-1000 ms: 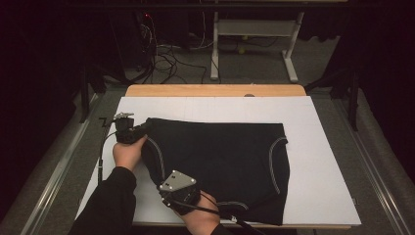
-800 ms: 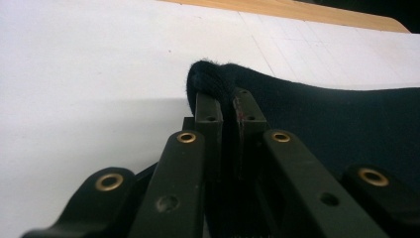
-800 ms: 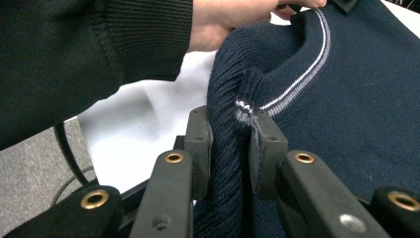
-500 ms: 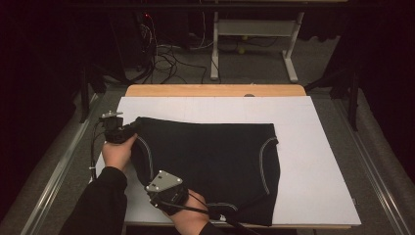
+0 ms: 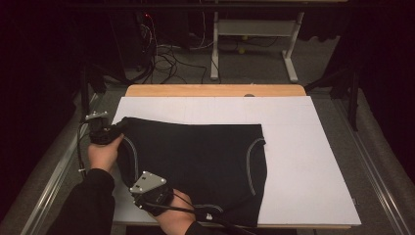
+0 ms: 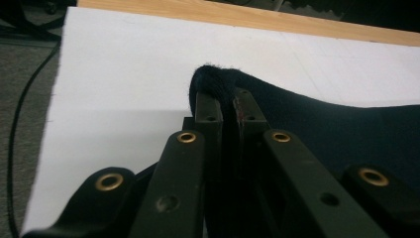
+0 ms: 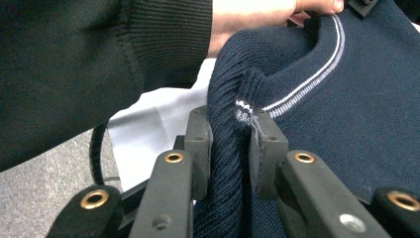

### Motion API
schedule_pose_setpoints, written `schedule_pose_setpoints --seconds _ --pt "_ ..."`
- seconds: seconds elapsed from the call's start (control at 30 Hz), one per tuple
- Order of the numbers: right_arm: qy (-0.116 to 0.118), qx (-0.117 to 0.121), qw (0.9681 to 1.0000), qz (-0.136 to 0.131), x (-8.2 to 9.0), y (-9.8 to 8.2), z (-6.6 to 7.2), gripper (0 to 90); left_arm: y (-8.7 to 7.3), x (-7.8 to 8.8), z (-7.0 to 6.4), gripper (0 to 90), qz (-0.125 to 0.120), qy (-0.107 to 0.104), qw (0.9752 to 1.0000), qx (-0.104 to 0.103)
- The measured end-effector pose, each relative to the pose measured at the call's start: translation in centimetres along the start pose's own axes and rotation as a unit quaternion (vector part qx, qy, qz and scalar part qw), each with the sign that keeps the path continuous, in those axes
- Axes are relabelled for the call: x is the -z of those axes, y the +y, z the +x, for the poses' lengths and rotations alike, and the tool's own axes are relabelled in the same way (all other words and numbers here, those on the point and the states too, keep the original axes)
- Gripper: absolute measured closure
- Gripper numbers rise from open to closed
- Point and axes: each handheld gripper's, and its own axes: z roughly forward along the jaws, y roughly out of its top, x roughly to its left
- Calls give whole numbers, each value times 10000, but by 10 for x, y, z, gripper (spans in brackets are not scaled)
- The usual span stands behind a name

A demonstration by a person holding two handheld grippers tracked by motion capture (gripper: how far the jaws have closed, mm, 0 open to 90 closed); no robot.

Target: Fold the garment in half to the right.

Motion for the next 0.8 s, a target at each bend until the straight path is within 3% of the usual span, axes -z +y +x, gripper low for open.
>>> schedule_pose_setpoints --seconds 0.17,0.27,0.6,0.8 --pt "94 103 9999 -4 -8 7 8 748 -1 12 13 808 2 61 9999 97" --pt "117 94 9999 -76 -7 8 9 748 1 17 10 807 -48 29 10000 22" --pt "-86 -30 9994 -332 24 1 -2 748 15 16 -26 805 -105 -232 9995 -180" --pt "-273 -116 9983 -502 51 -11 -14 747 20 5 -58 805 -87 -290 9992 -256"
